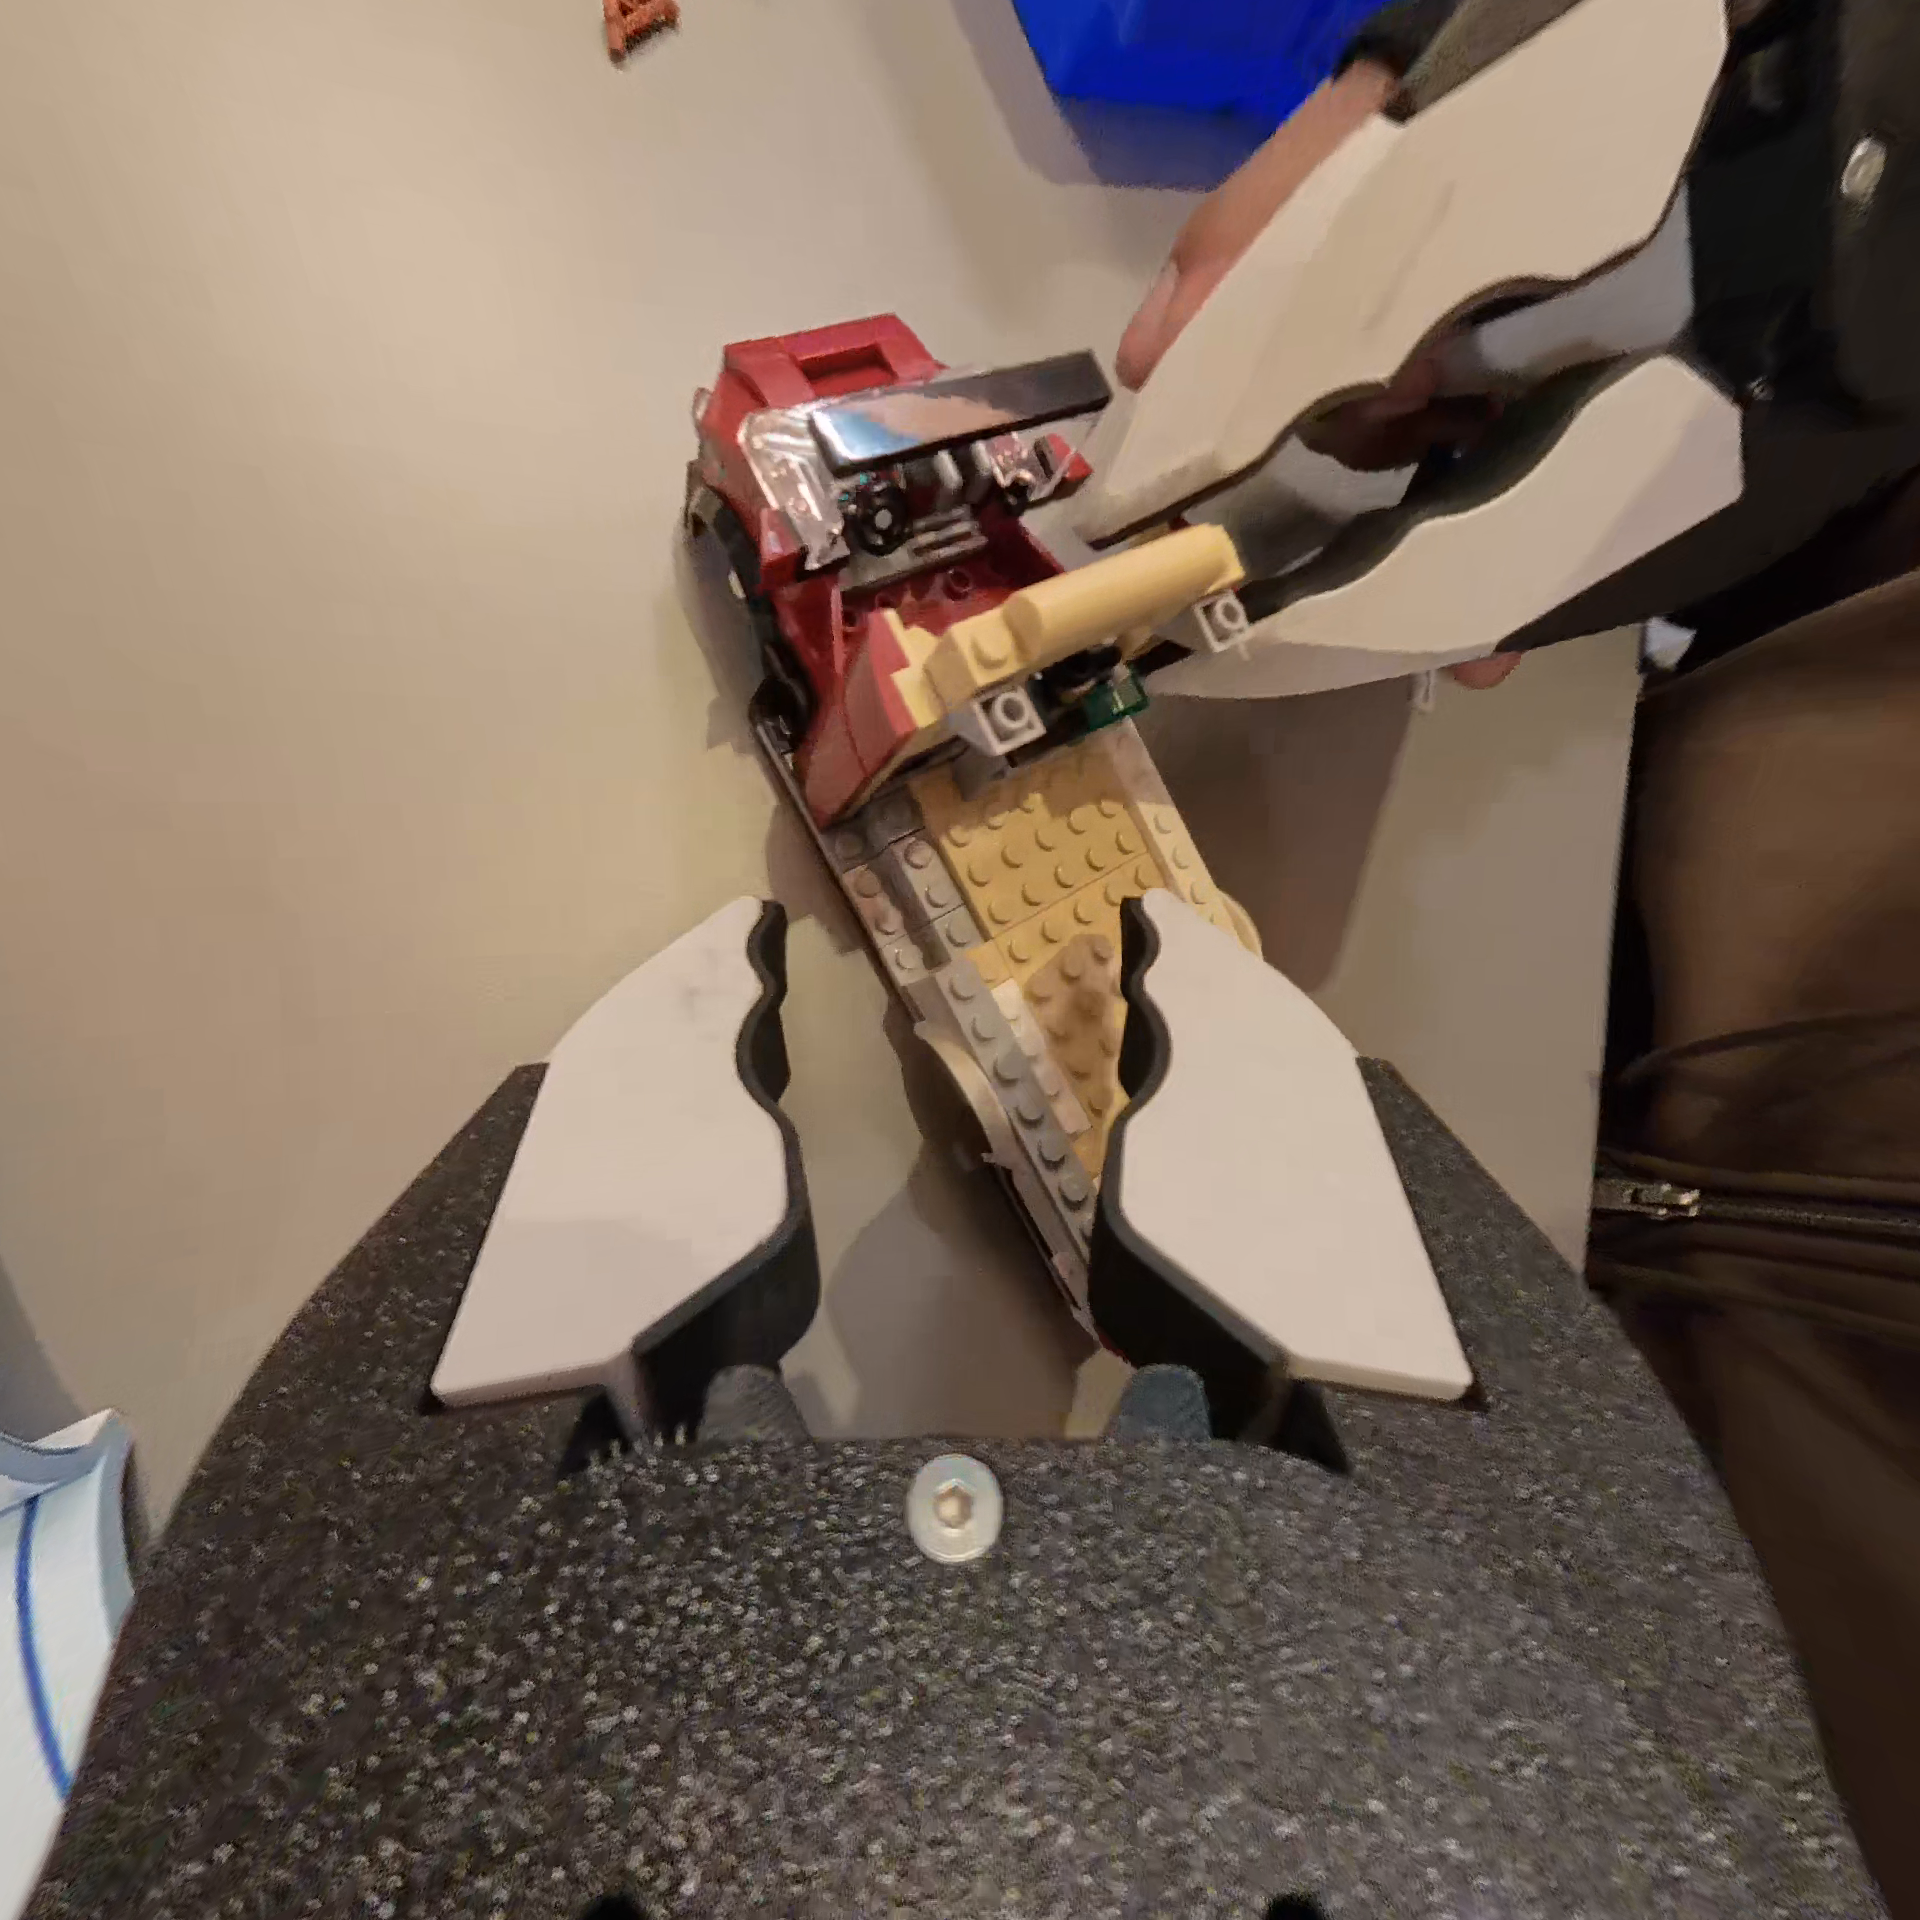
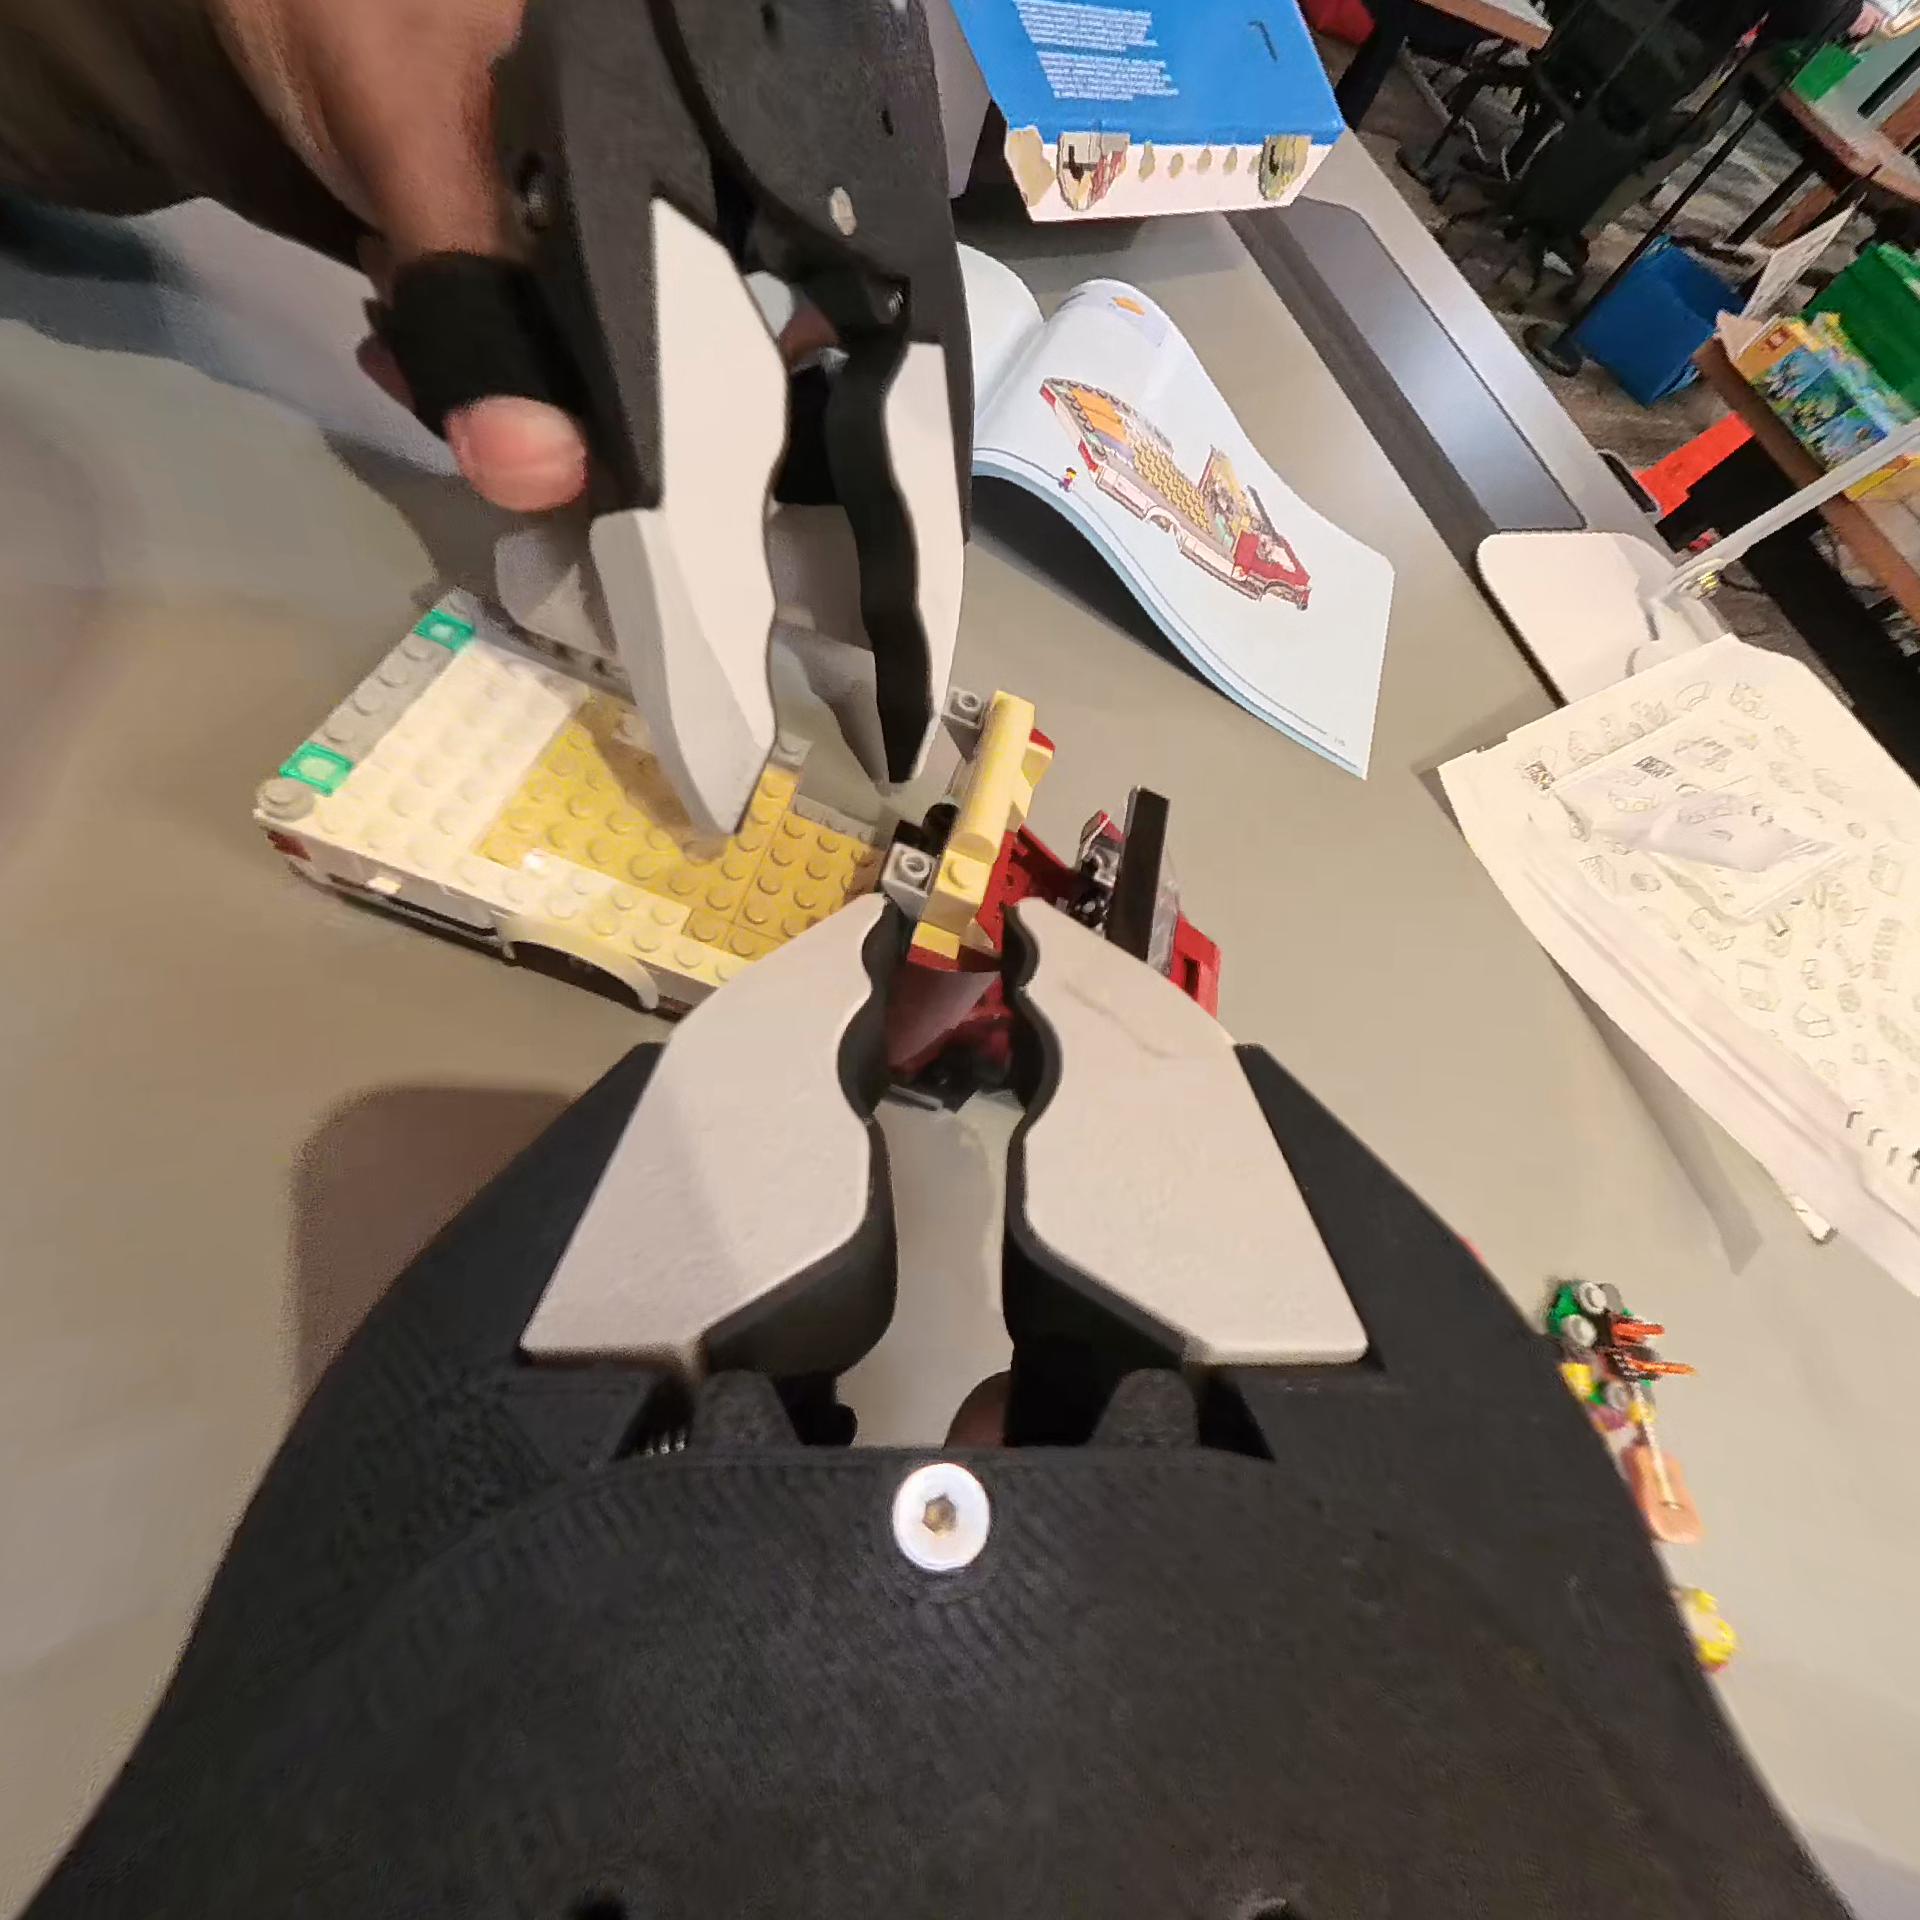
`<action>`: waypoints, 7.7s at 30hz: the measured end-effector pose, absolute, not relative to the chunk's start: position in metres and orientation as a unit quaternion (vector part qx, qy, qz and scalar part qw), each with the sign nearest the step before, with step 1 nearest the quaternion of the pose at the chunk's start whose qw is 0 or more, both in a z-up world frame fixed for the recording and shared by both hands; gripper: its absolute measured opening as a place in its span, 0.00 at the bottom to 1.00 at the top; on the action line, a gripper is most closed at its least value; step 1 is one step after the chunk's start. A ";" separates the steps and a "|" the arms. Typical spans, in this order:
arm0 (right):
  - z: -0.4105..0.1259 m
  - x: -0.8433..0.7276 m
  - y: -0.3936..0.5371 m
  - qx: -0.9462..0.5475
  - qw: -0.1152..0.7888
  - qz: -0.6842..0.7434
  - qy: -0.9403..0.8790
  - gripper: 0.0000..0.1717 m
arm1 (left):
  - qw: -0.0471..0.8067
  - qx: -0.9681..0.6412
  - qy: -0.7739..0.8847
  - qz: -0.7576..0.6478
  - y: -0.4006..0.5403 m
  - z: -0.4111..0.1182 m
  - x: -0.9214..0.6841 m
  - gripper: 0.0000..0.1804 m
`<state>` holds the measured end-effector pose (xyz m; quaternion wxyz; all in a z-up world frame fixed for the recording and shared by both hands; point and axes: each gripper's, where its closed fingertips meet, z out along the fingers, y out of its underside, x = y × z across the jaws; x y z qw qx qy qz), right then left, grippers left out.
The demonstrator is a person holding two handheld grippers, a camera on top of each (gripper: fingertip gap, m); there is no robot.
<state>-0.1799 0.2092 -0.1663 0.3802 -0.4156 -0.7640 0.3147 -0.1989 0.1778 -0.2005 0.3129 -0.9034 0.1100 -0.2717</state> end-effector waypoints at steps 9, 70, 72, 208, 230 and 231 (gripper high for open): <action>-0.164 -0.172 0.213 -0.390 0.392 0.285 -0.783 0.08 | 0.313 -0.882 0.070 -0.346 0.181 -0.194 -0.188 0.34; -0.142 -0.164 0.190 -0.293 0.434 0.355 -0.775 0.15 | 0.281 -0.812 0.041 -0.509 0.176 -0.182 -0.159 0.28; -0.137 -0.163 0.189 -0.292 0.433 0.370 -0.769 0.15 | 0.276 -0.807 0.042 -0.521 0.175 -0.181 -0.156 0.25; -0.212 -0.163 0.252 -0.480 0.187 0.350 -0.783 0.08 | 0.401 -0.716 -0.088 -0.565 0.202 -0.149 -0.203 0.12; -0.217 -0.153 0.247 -0.487 0.208 0.317 -0.787 0.11 | 0.388 -0.696 -0.128 -0.590 0.202 -0.147 -0.200 0.12; -0.219 -0.153 0.247 -0.487 0.213 0.310 -0.788 0.12 | 0.385 -0.693 -0.134 -0.595 0.202 -0.148 -0.199 0.12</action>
